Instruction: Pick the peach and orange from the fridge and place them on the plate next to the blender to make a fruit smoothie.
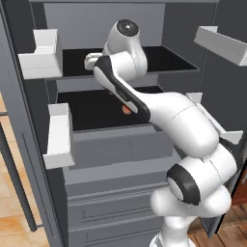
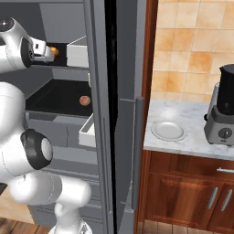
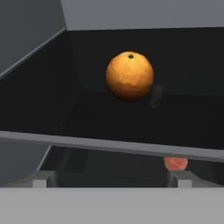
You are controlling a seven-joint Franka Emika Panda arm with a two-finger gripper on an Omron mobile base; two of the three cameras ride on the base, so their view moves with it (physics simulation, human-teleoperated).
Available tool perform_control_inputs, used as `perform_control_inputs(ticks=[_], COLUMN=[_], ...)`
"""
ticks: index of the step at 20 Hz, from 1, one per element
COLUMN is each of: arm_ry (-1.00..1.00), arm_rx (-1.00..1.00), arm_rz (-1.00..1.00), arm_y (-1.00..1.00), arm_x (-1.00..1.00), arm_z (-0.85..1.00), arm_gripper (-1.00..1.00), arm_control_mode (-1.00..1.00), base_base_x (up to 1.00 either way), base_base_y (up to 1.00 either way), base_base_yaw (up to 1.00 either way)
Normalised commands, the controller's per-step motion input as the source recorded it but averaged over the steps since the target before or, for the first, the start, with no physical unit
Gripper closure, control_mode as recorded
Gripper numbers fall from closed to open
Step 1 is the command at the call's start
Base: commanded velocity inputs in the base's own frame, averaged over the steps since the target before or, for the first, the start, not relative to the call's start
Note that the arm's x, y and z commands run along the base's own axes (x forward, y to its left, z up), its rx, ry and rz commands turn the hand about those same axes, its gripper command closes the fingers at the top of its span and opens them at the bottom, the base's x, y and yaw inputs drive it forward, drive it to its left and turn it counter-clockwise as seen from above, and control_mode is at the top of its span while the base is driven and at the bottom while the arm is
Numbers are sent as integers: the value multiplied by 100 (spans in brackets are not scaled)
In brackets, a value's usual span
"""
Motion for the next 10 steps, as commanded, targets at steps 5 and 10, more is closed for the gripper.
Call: perform_control_inputs(ticks=[5, 10], arm_ry=[1, 1], arm_rx=[0, 0], arm_rz=[0, 0], arm_y=[25, 2], arm_x=[63, 70], arm_z=[-1, -9], arm_gripper=[-100, -100], arm_control_mode=[-100, -100], base_base_x=[0, 0], base_base_y=[0, 0], base_base_yaw=[0, 0])
